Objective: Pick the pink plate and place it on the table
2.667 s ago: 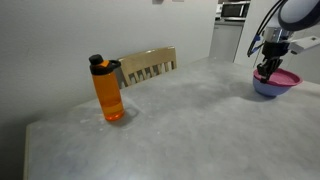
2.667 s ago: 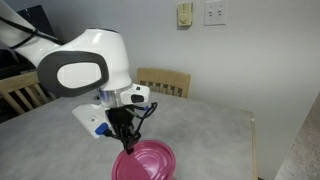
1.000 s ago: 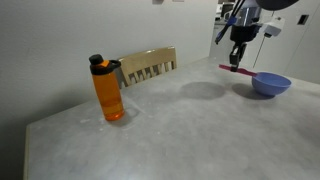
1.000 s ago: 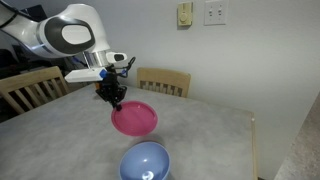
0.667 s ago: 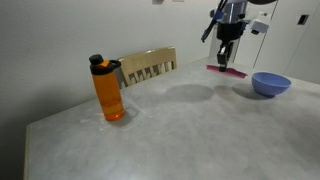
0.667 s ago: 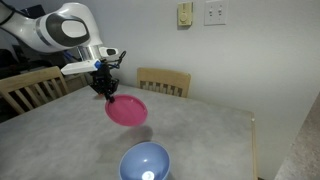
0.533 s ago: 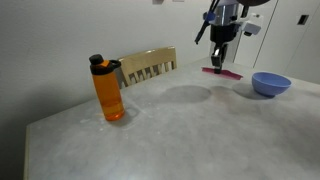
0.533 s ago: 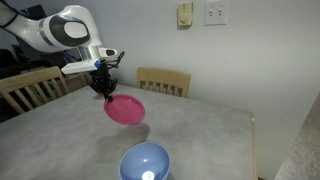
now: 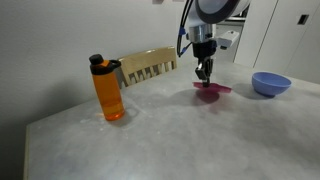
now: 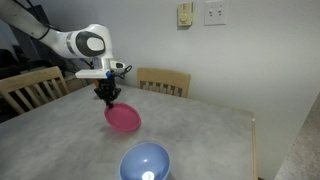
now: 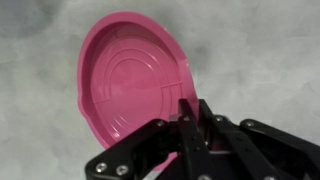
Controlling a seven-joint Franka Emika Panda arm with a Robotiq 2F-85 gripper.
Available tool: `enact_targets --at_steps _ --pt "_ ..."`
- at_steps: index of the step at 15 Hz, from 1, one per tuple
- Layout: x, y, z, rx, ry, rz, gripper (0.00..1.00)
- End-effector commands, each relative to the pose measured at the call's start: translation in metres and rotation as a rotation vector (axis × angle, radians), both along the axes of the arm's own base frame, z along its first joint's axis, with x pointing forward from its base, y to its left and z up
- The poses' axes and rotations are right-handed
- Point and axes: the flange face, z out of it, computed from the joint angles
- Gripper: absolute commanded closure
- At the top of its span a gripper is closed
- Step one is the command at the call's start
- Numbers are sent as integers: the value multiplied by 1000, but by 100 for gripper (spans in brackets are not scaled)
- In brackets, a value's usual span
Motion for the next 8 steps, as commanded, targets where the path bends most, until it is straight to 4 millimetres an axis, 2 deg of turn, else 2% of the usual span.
enact_targets --at_steps 1,5,6,8 --pt "17 5 -18 74 103 14 97" --pt "23 15 -28 93 182 57 97" --pt "25 17 -27 94 193 79 69" --pt "26 19 -24 89 204 113 56"
